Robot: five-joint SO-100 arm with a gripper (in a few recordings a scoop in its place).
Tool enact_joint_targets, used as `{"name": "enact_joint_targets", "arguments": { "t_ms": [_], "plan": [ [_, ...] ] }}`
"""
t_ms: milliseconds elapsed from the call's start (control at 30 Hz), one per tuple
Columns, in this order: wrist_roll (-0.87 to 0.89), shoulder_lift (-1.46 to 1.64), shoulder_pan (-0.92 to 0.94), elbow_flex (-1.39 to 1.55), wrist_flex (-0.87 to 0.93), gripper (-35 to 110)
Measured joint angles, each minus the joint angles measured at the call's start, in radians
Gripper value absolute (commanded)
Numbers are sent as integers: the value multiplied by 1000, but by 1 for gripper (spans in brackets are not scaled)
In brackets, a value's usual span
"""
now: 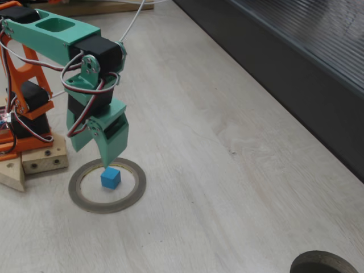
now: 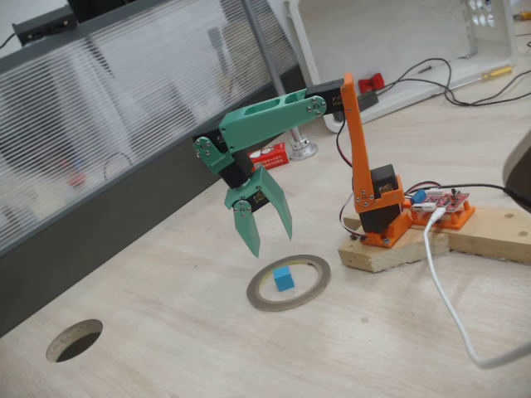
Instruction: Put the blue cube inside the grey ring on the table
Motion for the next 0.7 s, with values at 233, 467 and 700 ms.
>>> {"name": "enact_joint_targets", "arguments": {
  "t_ms": [233, 467, 700],
  "plan": [
    [0, 0, 0, 0, 0, 8],
    [0, 0, 0, 0, 0, 2],
    [0, 0, 0, 2, 3, 2]
  ]
}}
